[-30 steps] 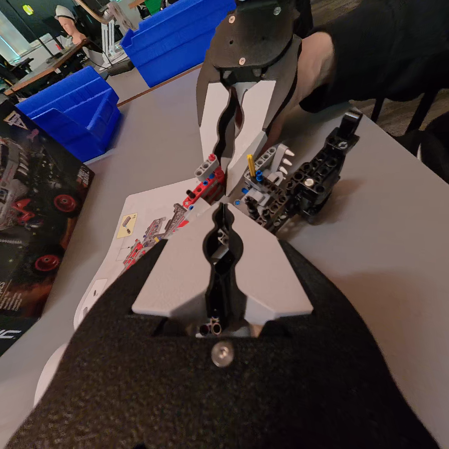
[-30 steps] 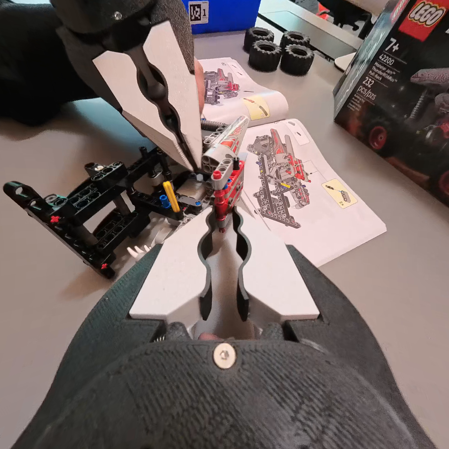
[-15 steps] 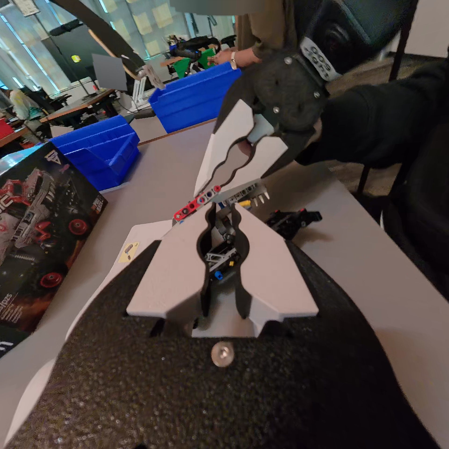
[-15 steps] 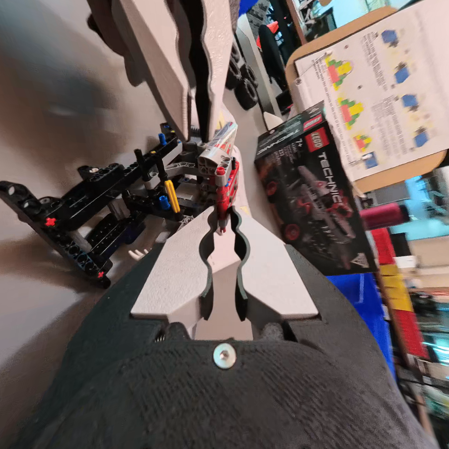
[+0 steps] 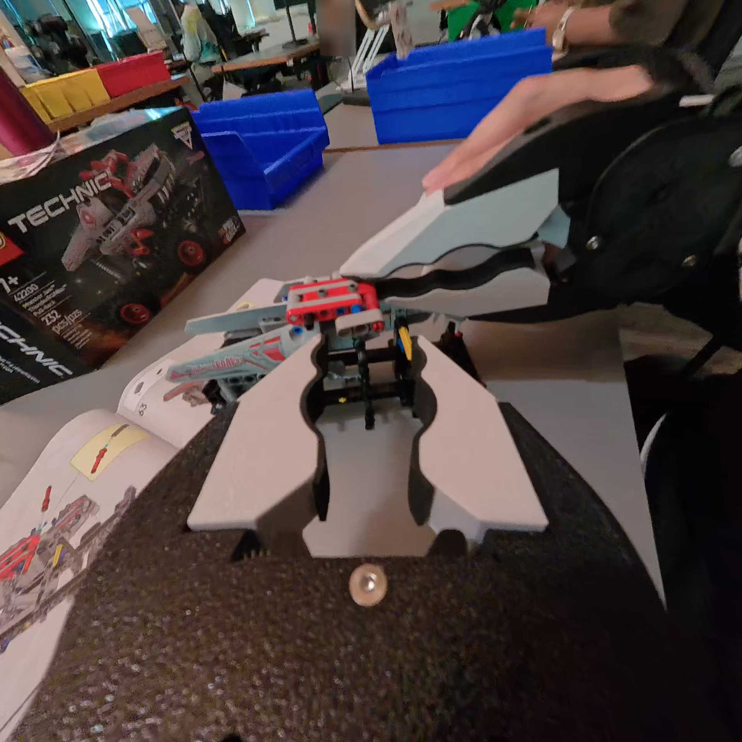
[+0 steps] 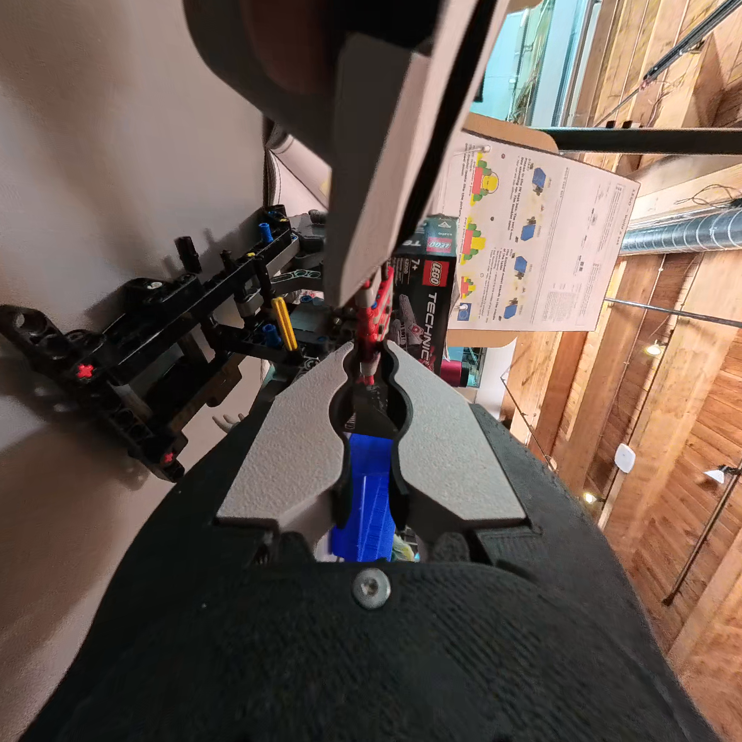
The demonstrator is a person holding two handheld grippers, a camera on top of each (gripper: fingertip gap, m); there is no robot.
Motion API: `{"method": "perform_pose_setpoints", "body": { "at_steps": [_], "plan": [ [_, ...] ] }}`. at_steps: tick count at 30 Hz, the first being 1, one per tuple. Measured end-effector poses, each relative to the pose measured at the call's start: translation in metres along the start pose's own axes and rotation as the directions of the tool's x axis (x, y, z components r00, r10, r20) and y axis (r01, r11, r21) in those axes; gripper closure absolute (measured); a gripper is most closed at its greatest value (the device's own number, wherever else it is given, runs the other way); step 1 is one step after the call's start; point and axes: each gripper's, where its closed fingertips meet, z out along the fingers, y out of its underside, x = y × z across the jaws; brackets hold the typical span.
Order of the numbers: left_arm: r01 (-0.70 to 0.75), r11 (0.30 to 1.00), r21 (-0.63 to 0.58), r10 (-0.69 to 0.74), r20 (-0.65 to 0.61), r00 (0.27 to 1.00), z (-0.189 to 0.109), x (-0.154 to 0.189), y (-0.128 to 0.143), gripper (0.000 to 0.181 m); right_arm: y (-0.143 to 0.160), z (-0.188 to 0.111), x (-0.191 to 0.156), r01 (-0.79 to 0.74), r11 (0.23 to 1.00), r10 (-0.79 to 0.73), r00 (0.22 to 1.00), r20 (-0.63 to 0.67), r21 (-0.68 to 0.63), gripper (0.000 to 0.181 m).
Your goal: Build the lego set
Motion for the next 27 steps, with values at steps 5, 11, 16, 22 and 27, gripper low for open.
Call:
{"method": "perform_pose_setpoints", "body": {
  "at_steps": [5,11,16,22,27],
  "plan": [
    [0.009,1.0,0.01,-0.009,0.006,1.0,0.0,0.001,0.003,0.148,-0.004,0.0,0.0,0.018,1.0,-0.018,1.0,-0.015,0.013,0.173],
    [0.021,0.999,0.031,-0.022,0.035,0.999,0.002,-0.004,0.001,0.159,-0.015,-0.002,0.002,0.045,0.998,-0.044,0.998,-0.045,0.039,0.173],
    [-0.021,0.995,0.096,0.021,-0.002,1.0,0.0,-0.005,0.001,0.159,-0.018,-0.003,0.002,0.059,0.997,-0.056,0.997,-0.052,0.049,0.173],
    [-0.074,0.988,0.134,0.083,-0.06,0.995,-0.005,-0.005,0.002,0.159,-0.024,-0.006,0.003,0.075,0.996,-0.071,0.996,-0.059,0.058,0.173],
    [-0.118,0.981,0.154,0.135,-0.106,0.985,-0.008,-0.005,0.003,0.159,-0.028,-0.007,0.003,0.057,0.994,-0.051,0.996,-0.066,0.092,0.173]
  ]
}}
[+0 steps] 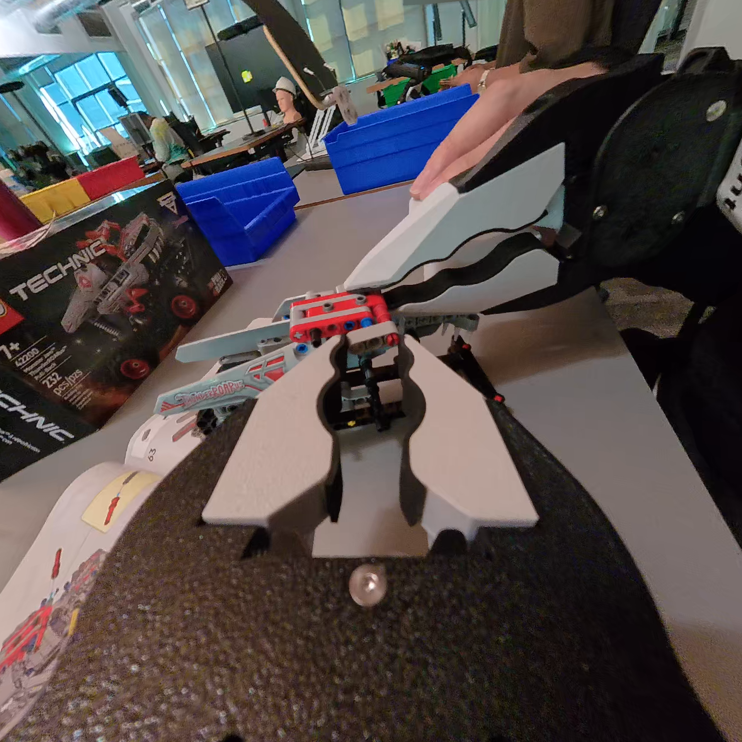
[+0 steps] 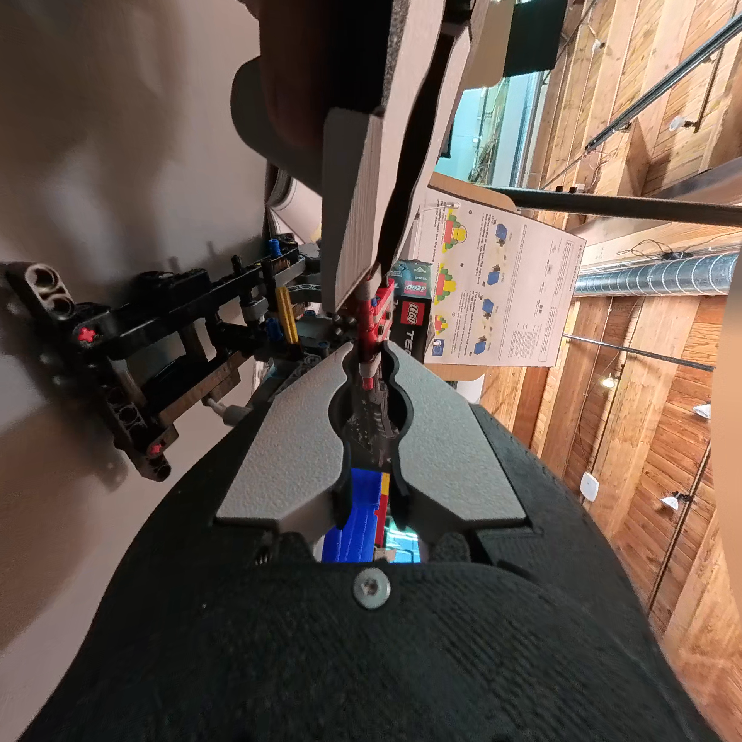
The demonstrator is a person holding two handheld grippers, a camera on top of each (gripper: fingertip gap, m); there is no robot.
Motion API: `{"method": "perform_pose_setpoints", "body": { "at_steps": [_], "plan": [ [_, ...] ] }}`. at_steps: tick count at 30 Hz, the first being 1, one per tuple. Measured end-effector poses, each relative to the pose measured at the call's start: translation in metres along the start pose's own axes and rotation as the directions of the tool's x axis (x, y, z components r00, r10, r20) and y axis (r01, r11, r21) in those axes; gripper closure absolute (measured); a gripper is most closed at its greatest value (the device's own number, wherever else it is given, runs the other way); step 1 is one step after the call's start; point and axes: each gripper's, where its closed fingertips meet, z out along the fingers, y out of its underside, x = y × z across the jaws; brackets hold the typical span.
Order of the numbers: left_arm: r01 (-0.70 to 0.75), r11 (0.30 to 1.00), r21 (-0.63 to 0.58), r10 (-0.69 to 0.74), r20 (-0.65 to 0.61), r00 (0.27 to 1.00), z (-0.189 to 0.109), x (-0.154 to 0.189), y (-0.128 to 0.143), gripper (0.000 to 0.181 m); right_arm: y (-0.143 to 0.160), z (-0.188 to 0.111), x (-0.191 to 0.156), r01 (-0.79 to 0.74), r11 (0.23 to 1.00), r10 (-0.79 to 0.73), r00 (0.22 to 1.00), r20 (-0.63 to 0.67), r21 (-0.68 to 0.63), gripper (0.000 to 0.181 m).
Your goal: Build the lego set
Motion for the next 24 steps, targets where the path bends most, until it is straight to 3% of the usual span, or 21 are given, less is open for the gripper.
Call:
{"method": "perform_pose_setpoints", "body": {
  "at_steps": [9,17,20,24],
  "plan": [
    [-0.02,1.0,0.017,0.021,-0.083,0.996,0.0,-0.001,0.001,0.159,-0.003,0.0,0.0,0.007,0.999,-0.007,1.0,-0.014,0.053,0.173],
    [0.047,0.999,0.018,-0.044,-0.118,0.992,0.009,-0.002,-0.003,0.157,0.007,0.004,-0.001,-0.099,0.99,0.1,0.995,-0.002,0.1,0.173],
    [0.004,1.0,-0.007,-0.005,-0.136,0.991,0.008,-0.001,-0.004,0.154,0.011,0.004,-0.001,-0.13,0.983,0.128,0.992,0.022,0.129,0.173],
    [-0.062,0.997,0.048,0.069,-0.173,0.983,-0.006,-0.007,-0.03,0.146,0.015,0.001,-0.003,-0.131,0.978,0.125,0.991,0.049,0.162,0.173]
  ]
}}
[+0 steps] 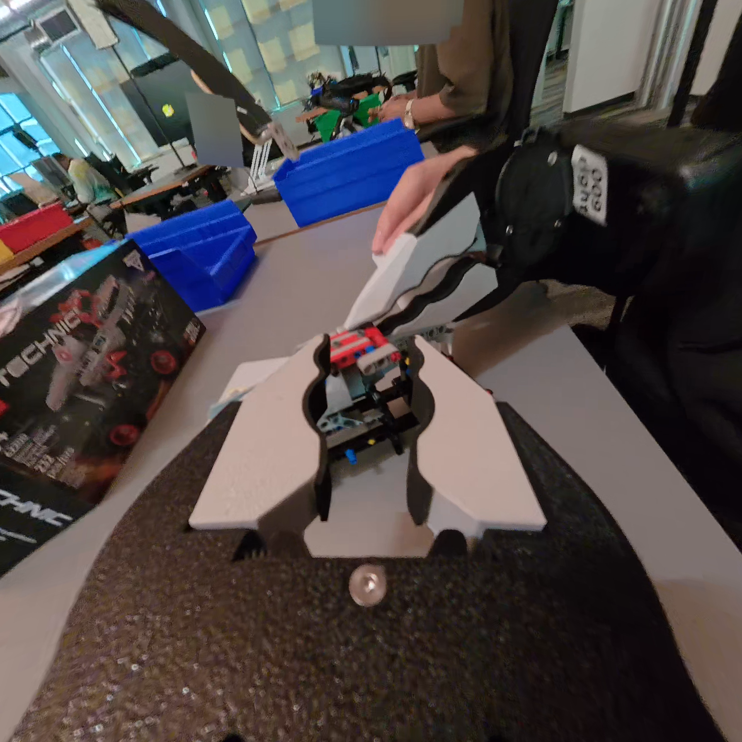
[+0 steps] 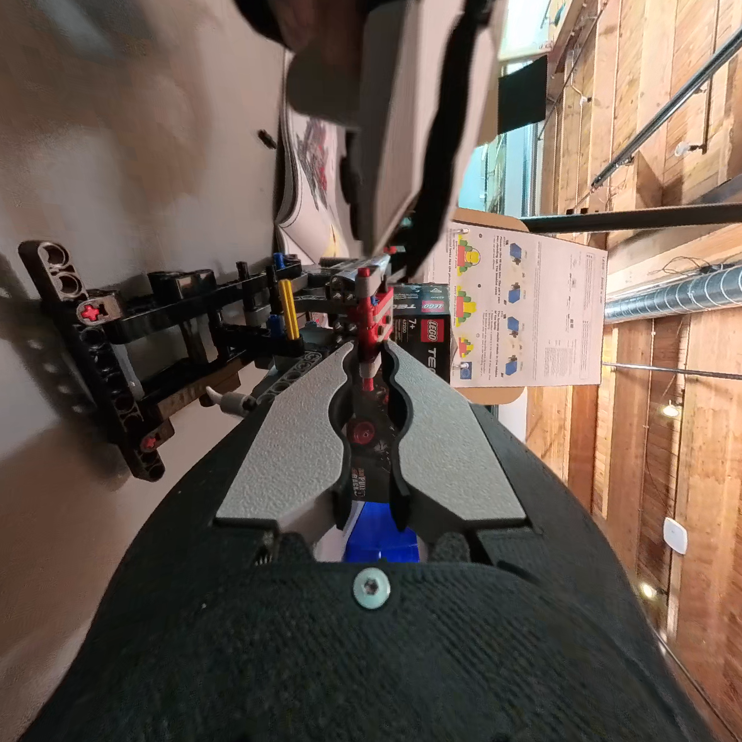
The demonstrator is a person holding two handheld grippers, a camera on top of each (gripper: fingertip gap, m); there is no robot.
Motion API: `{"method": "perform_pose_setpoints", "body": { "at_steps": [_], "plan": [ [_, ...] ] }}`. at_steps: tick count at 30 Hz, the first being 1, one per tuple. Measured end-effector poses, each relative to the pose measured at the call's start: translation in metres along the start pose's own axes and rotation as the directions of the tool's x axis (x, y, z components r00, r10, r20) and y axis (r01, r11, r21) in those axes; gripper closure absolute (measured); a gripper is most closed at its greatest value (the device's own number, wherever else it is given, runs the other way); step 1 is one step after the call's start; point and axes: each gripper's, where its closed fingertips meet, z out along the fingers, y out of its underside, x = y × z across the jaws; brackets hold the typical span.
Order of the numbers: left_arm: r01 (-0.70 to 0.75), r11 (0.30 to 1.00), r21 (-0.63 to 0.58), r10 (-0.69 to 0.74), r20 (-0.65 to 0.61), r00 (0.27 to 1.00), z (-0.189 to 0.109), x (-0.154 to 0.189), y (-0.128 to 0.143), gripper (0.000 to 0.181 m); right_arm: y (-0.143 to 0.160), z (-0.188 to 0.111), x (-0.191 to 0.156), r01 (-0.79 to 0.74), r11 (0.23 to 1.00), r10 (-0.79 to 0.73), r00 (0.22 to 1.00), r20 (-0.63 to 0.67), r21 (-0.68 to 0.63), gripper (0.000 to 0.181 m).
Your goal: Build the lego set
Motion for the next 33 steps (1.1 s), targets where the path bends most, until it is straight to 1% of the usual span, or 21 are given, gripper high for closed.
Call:
{"method": "perform_pose_setpoints", "body": {
  "at_steps": [2,4,6,8,10,12,14,16,17,19,23,26,28,29,31,32,33],
  "plan": [
    [-0.015,1.0,-0.02,0.015,-0.015,1.0,-0.006,-0.012,-0.009,0.141,0.0,-0.002,0.0,0.009,1.0,-0.009,1.0,0.006,0.015,0.173],
    [-0.046,0.995,-0.091,0.04,-0.065,0.997,-0.008,-0.024,-0.009,0.132,0.0,-0.003,-0.001,0.015,0.999,-0.015,1.0,0.012,0.032,0.173],
    [-0.07,0.981,-0.179,0.042,-0.155,0.987,-0.006,-0.032,-0.003,0.121,-0.002,-0.005,-0.002,0.033,0.998,-0.034,0.999,0.023,0.048,0.173],
    [-0.098,0.965,-0.244,0.031,-0.265,0.964,-0.001,-0.032,0.002,0.109,-0.005,-0.005,-0.003,0.051,0.997,-0.054,0.998,0.037,0.064,0.173],
    [-0.134,0.946,-0.297,0.013,-0.378,0.926,0.005,-0.026,0.008,0.109,-0.008,-0.006,-0.004,0.072,0.995,-0.076,0.996,0.048,0.073,0.173],
    [-0.175,0.916,-0.362,-0.022,-0.48,0.877,0.007,-0.017,0.02,0.114,-0.009,-0.006,-0.004,0.079,0.993,-0.084,0.995,0.05,0.083,0.173],
    [-0.233,0.861,-0.452,-0.049,-0.53,0.847,0.007,-0.012,0.037,0.116,-0.01,-0.008,-0.004,0.081,0.993,-0.086,0.995,0.053,0.087,0.173],
    [-0.281,0.811,-0.513,-0.037,-0.525,0.85,0.009,-0.013,0.052,0.117,-0.011,-0.009,-0.004,0.076,0.993,-0.082,0.995,0.056,0.094,0.172],
    [-0.298,0.801,-0.52,-0.021,-0.521,0.853,0.011,-0.012,0.056,0.118,-0.011,-0.009,-0.005,0.071,0.993,-0.077,0.995,0.057,0.097,0.172],
    [-0.314,0.805,-0.503,0.033,-0.49,0.871,0.016,-0.013,0.058,0.128,-0.012,-0.01,-0.005,0.067,0.993,-0.074,0.995,0.063,0.101,0.172],
    [-0.308,0.813,-0.494,0.079,-0.431,0.899,0.014,-0.007,0.056,0.129,-0.013,-0.014,-0.004,0.055,0.992,-0.064,0.995,0.073,0.116,0.169],
    [-0.282,0.825,-0.491,0.094,-0.373,0.923,0.011,-0.001,0.055,0.13,-0.015,-0.018,-0.003,-0.028,0.987,0.01,0.993,0.117,0.159,0.162],
    [-0.254,0.829,-0.497,0.098,-0.318,0.943,0.009,0.003,0.055,0.129,-0.012,-0.022,-0.003,-0.122,0.979,0.091,0.979,0.185,0.165,0.156],
    [-0.235,0.832,-0.503,0.096,-0.287,0.953,0.008,0.004,0.054,0.129,-0.01,-0.025,-0.004,-0.199,0.967,0.156,0.957,0.244,0.161,0.153],
    [-0.199,0.835,-0.514,0.091,-0.227,0.97,0.006,0.007,0.054,0.129,-0.007,-0.036,-0.007,-0.381,0.915,0.309,0.873,0.377,0.13,0.152],
    [-0.185,0.837,-0.514,0.093,-0.201,0.975,0.005,0.009,0.053,0.129,-0.007,-0.042,-0.006,-0.472,0.875,0.386,0.817,0.429,0.112,0.141],
    [-0.17,0.84,-0.515,0.091,-0.175,0.98,0.005,0.01,0.053,0.129,-0.009,-0.049,-0.005,-0.562,0.822,0.456,0.749,0.481,0.096,0.111]
  ]
}}
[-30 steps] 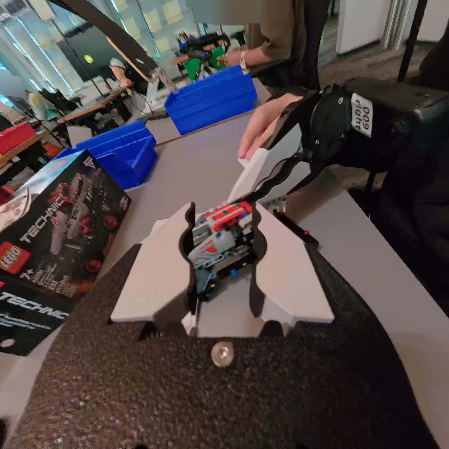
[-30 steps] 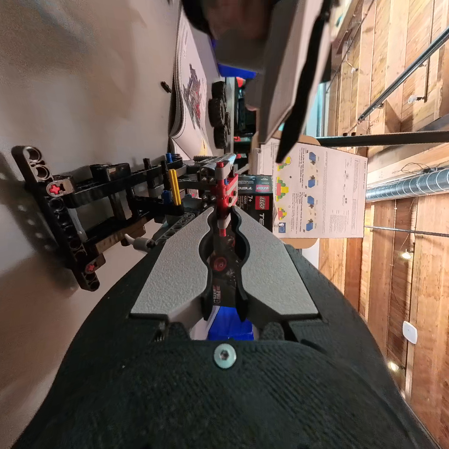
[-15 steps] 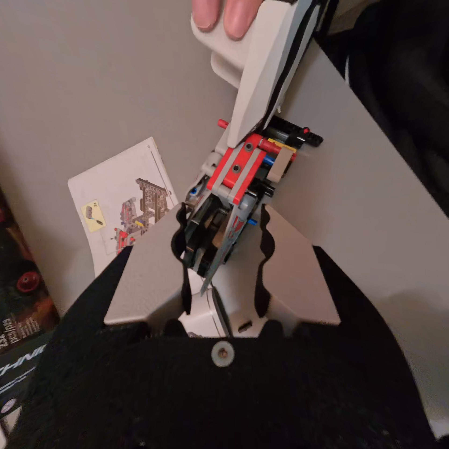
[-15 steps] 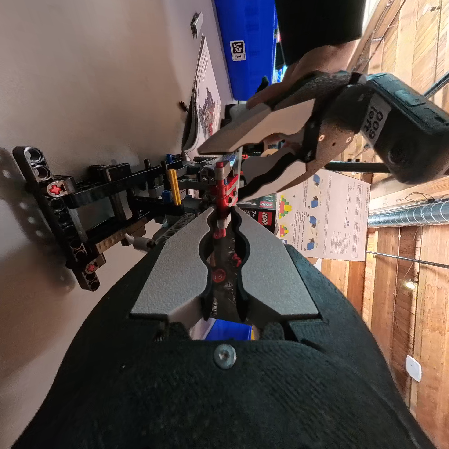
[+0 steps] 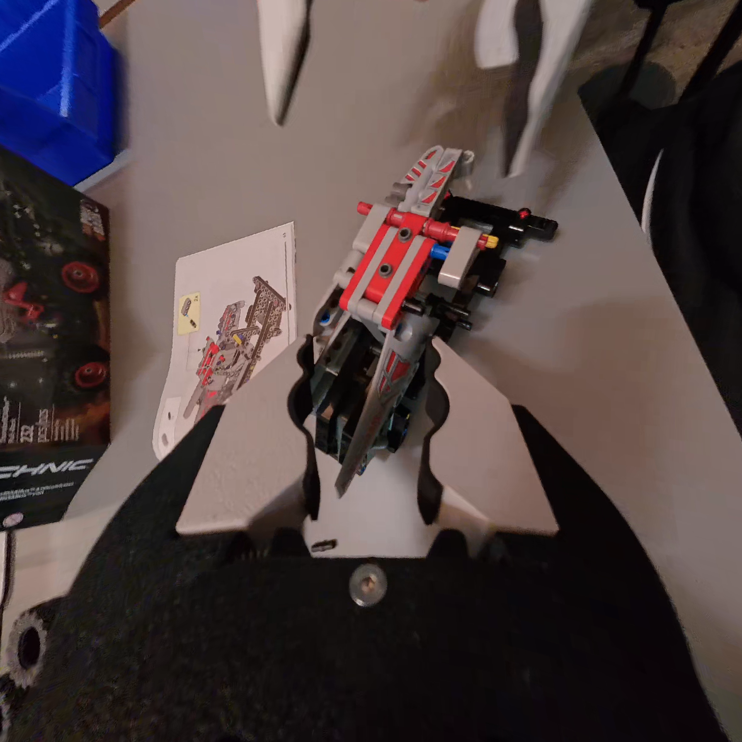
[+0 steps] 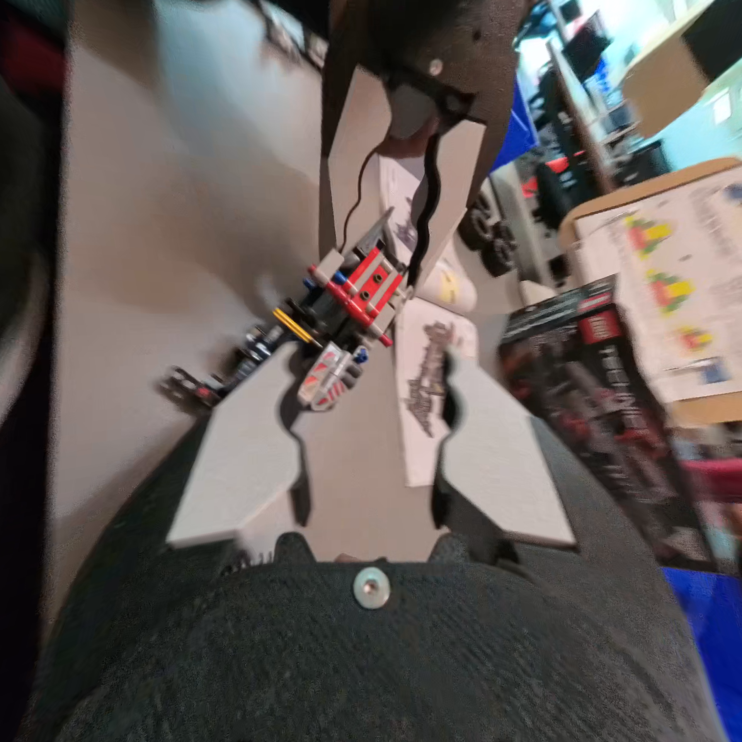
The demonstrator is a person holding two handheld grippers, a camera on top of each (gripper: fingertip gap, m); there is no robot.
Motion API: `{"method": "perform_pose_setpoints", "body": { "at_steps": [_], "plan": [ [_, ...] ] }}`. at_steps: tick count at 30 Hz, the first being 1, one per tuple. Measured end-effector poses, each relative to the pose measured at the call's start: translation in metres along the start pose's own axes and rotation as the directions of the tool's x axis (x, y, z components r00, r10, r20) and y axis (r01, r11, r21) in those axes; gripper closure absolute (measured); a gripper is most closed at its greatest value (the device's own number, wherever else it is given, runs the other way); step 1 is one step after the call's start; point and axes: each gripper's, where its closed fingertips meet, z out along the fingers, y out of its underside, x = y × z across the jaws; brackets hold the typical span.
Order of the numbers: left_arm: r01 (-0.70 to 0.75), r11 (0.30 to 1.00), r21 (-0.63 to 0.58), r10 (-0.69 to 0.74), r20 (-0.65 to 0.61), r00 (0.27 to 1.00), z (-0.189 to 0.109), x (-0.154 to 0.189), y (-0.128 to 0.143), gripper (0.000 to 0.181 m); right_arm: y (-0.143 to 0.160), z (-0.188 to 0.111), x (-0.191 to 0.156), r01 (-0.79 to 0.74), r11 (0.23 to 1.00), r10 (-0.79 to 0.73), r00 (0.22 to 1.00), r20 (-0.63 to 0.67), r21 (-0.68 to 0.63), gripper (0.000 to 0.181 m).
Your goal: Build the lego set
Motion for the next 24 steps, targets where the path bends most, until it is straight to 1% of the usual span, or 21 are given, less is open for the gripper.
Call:
{"method": "perform_pose_setpoints", "body": {
  "at_steps": [1,2,3,4,5,6,8,10,11,12,13,14,16,18,20,22,24],
  "plan": [
    [0.017,1.0,0.002,-0.017,0.019,1.0,-0.001,0.002,0.0,0.128,-0.005,-0.004,-0.001,-0.119,0.992,0.118,0.992,0.037,0.035,0.091],
    [0.032,0.999,0.005,-0.032,0.037,0.999,-0.001,0.003,-0.001,0.128,-0.011,-0.007,-0.004,-0.245,0.968,0.239,0.967,0.09,0.057,0.081],
    [0.047,0.999,0.008,-0.047,0.053,0.997,-0.001,0.004,-0.001,0.128,-0.017,-0.007,-0.008,-0.348,0.935,0.335,0.93,0.149,0.066,0.081],
    [0.061,0.998,0.01,-0.061,0.064,0.996,-0.001,0.005,-0.002,0.128,-0.021,-0.005,-0.01,-0.418,0.906,0.399,0.898,0.184,0.074,0.089],
    [0.072,0.997,0.012,-0.072,0.071,0.995,-0.002,0.007,-0.002,0.128,-0.023,-0.001,-0.012,-0.459,0.886,0.437,0.877,0.2,0.074,0.092],
    [0.078,0.997,0.016,-0.079,0.073,0.994,-0.002,0.008,-0.003,0.127,-0.022,0.005,-0.015,-0.485,0.872,0.465,0.861,0.205,0.06,0.091],
    [0.081,0.996,0.024,-0.082,0.065,0.994,-0.003,0.011,-0.004,0.126,-0.016,0.018,-0.019,-0.523,0.852,0.507,0.836,0.208,0.027,0.091],
    [0.049,0.998,0.043,-0.051,0.048,0.998,-0.005,0.013,-0.006,0.122,-0.016,0.025,-0.013,-0.562,0.825,0.543,0.817,0.193,0.055,0.1],
    [0.028,0.998,0.063,-0.031,0.04,0.999,-0.007,0.013,-0.009,0.121,-0.019,0.025,-0.011,-0.577,0.812,0.553,0.808,0.203,0.084,0.104],
    [0.008,0.996,0.094,-0.01,0.025,1.0,-0.009,0.015,-0.014,0.119,-0.021,0.024,-0.011,-0.587,0.804,0.558,0.801,0.219,0.099,0.114],
    [-0.007,0.992,0.128,0.007,0.001,1.0,-0.011,0.017,-0.02,0.117,-0.021,0.024,-0.012,-0.594,0.798,0.563,0.795,0.228,0.1,0.117],
    [-0.011,0.987,0.158,0.015,-0.025,1.0,-0.013,0.019,-0.026,0.116,-0.02,0.023,-0.014,-0.599,0.796,0.566,0.788,0.241,0.09,0.117],
    [-0.007,0.982,0.186,0.021,-0.073,0.997,-0.012,0.019,-0.033,0.117,-0.019,0.023,-0.015,-0.602,0.794,0.566,0.784,0.254,0.09,0.119],
    [-0.01,0.983,0.182,0.033,-0.124,0.992,-0.006,0.018,-0.032,0.127,-0.019,0.022,-0.015,-0.599,0.795,0.56,0.786,0.263,0.096,0.125],
    [0.034,0.976,0.216,0.009,-0.195,0.981,-0.004,0.019,-0.036,0.131,-0.018,0.022,-0.015,-0.593,0.799,0.553,0.789,0.266,0.099,0.127],
    [0.119,0.966,0.232,-0.053,-0.271,0.961,-0.002,0.02,-0.041,0.13,-0.018,0.021,-0.015,-0.59,0.801,0.551,0.792,0.264,0.1,0.129],
    [0.166,0.959,0.228,-0.092,-0.303,0.948,-0.002,0.019,-0.042,0.129,-0.017,0.021,-0.014,-0.585,0.806,0.55,0.798,0.245,0.095,0.128]
  ]
}}
